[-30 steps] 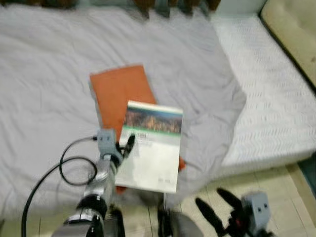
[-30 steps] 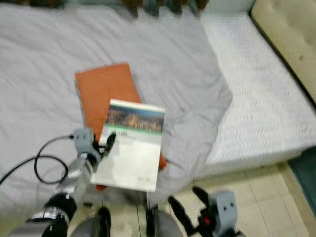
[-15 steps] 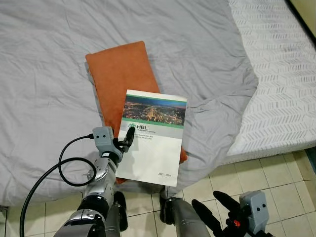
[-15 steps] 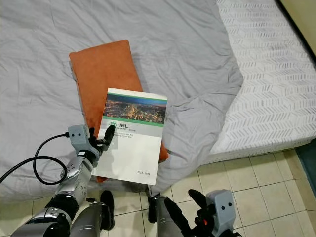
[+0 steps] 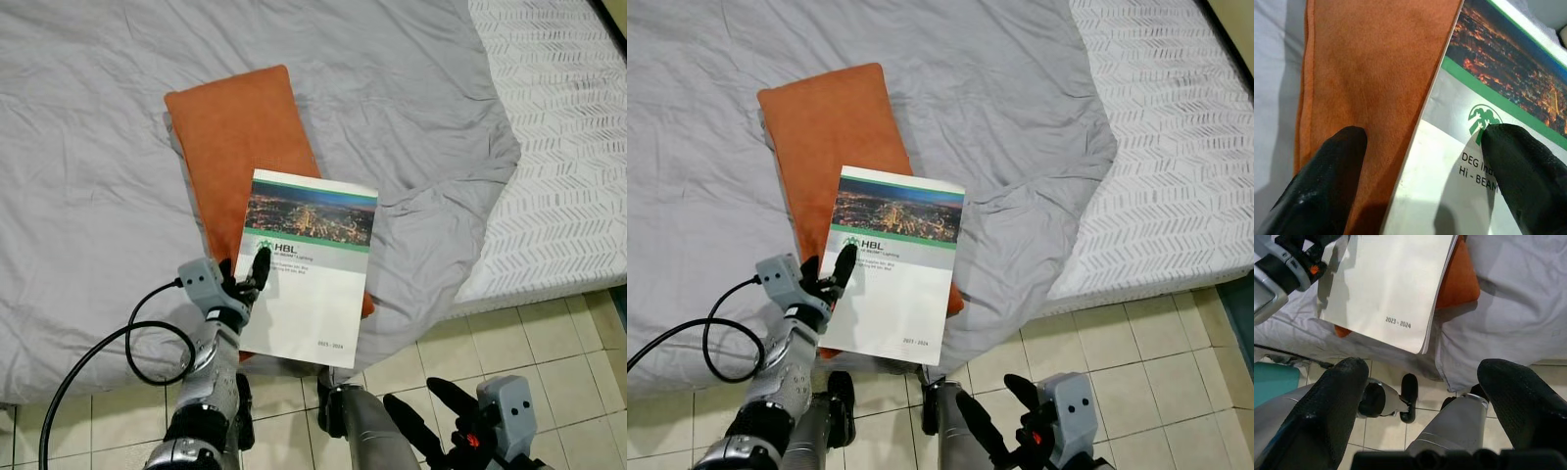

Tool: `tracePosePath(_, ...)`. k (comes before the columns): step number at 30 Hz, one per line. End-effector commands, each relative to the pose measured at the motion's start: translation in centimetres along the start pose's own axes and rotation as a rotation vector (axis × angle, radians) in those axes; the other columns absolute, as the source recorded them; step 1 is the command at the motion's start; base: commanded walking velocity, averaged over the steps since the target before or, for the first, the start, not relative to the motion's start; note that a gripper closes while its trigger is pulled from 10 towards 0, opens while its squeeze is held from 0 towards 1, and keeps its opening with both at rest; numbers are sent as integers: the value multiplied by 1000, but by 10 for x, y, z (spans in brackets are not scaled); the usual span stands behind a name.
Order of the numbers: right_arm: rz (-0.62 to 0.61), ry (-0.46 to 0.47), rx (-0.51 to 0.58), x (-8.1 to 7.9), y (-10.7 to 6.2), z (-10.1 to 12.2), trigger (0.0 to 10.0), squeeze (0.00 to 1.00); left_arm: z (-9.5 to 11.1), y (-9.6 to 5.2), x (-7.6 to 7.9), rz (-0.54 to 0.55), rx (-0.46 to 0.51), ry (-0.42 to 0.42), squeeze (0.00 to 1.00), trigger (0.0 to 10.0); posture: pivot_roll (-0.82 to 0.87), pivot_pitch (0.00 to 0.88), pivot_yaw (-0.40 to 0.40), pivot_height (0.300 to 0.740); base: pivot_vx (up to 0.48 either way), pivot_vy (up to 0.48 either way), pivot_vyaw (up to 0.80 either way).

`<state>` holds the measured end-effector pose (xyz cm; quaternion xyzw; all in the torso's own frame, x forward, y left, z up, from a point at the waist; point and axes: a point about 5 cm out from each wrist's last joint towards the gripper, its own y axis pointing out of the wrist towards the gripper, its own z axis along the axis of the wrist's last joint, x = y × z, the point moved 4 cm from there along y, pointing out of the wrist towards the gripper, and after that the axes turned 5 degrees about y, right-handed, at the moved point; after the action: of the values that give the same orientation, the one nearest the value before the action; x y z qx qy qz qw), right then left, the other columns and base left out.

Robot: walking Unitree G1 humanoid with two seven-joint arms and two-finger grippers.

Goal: Clean up the room

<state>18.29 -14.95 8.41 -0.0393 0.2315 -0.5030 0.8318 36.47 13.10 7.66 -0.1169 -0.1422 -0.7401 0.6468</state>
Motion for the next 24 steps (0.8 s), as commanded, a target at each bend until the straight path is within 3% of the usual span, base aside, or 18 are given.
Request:
tracePosePath(1, -21, 14, -28, 4, -6, -6, 10000, 0, -37, -17, 6, -3, -138, -11, 0, 10000, -315, 545, -172, 740, 0, 0, 0)
tracePosePath(5, -26, 10, -28, 6, -5, -5, 10000, 0, -25, -22, 18, -38, -64, 165, 0, 10000, -307, 539, -169, 740, 0, 0, 0)
tracePosePath(7, -27, 9, -29, 6, -5, -6, 10000, 0, -24, -27, 26, -56, -44, 210, 0, 10000, -307, 538, -169, 740, 0, 0, 0)
tracePosePath(14, -27, 8, -30, 5, -3, -7, 10000, 0, -22, -37, 33, -41, -28, 223, 0, 10000, -299, 537, -168, 740, 0, 0, 0)
tracePosePath(20, -23, 8, -34, 5, -2, -8, 10000, 0, -44, -49, 27, 11, -134, 122, 0, 10000, -295, 537, -168, 740, 0, 0, 0)
tracePosePath(22, -23, 7, -36, 5, -1, -8, 10000, 0, -62, -50, 23, 27, -219, 14, 0, 10000, -294, 536, -171, 740, 0, 0, 0)
tracePosePath(23, -23, 6, -39, 6, -1, -9, 10000, 0, -68, -51, 19, 50, -252, -24, 0, 9216, -297, 537, -172, 740, 0, 0, 0)
tracePosePath(24, -23, 6, -39, 6, -1, -9, 10000, 0, -68, -51, 19, 50, -252, -24, 0, 9216, -297, 537, -172, 740, 0, 0, 0)
